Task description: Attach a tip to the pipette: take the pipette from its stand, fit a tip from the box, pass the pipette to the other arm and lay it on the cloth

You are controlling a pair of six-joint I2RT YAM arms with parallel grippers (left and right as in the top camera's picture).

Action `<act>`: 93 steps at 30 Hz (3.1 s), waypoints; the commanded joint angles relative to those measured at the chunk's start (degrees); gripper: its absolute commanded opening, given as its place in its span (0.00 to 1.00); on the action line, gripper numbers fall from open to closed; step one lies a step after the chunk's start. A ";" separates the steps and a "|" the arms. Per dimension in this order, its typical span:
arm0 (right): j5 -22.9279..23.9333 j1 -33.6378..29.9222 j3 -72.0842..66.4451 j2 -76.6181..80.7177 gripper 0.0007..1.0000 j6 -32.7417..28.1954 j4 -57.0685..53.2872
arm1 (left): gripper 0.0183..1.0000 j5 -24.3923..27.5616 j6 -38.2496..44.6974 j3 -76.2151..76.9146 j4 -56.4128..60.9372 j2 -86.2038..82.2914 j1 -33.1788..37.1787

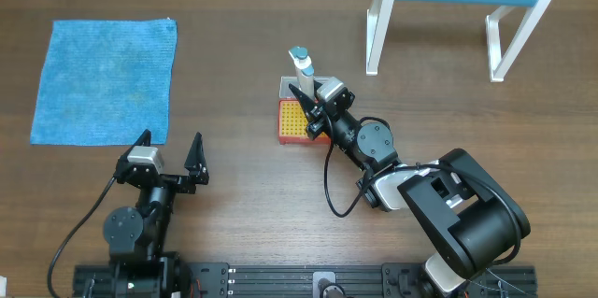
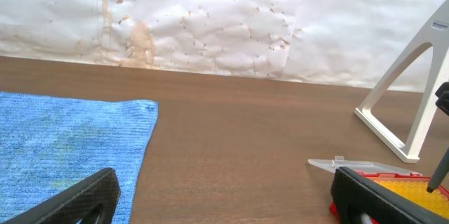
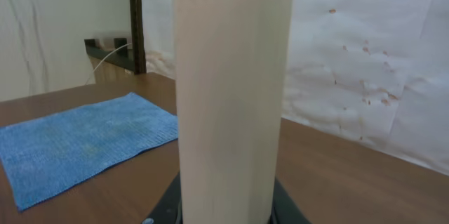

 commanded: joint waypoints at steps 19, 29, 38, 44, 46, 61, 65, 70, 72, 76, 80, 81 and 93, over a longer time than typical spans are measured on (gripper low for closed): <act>3.78 1.09 2.67 4.22 0.08 4.74 0.61 | 0.98 0.83 -0.52 -0.20 -0.20 -0.24 -0.24; 3.78 1.03 2.75 5.14 0.08 3.89 0.55 | 0.97 0.85 -0.50 -0.20 -0.20 -0.24 -0.24; 3.78 1.03 3.50 5.42 0.08 3.91 0.55 | 0.97 0.85 -0.50 -0.20 -0.20 -0.24 -0.24; 3.78 1.03 3.50 6.12 0.08 3.91 0.55 | 0.98 0.85 -0.50 -0.20 -0.20 -0.24 -0.24; 3.78 1.03 3.50 6.12 0.08 3.91 0.44 | 0.97 0.85 -0.50 -0.20 -0.20 -0.24 -0.24; 3.76 1.05 0.44 7.61 0.08 3.91 0.39 | 0.97 0.85 -0.50 -0.20 -0.20 -0.24 -0.24; 3.76 1.14 -0.76 7.74 0.08 3.91 -0.98 | 0.97 0.85 -0.52 -0.20 -0.20 -0.24 -0.24; 3.76 1.14 -1.22 9.05 0.08 3.91 -1.31 | 0.97 0.83 -0.50 -0.20 -0.20 -0.24 -0.24; 3.74 1.14 -1.25 9.05 0.09 3.91 -1.31 | 0.97 0.83 -0.50 -0.20 -0.20 -0.24 -0.24; 3.76 1.14 -1.75 9.05 0.08 3.89 -2.84 | 0.97 0.85 -0.52 -0.20 -0.20 -0.24 -0.24; 3.76 1.14 -1.92 9.05 0.08 3.91 -2.56 | 0.97 0.83 -0.52 -0.20 -0.20 -0.24 -0.24; 3.76 1.14 -1.92 9.05 0.08 3.91 -1.42 | 0.97 0.85 -0.52 -0.20 -0.20 -0.24 -0.24; 3.76 0.98 1.42 0.26 0.08 3.91 0.63 | 0.98 0.85 -0.50 -0.20 -0.20 -0.24 -0.24</act>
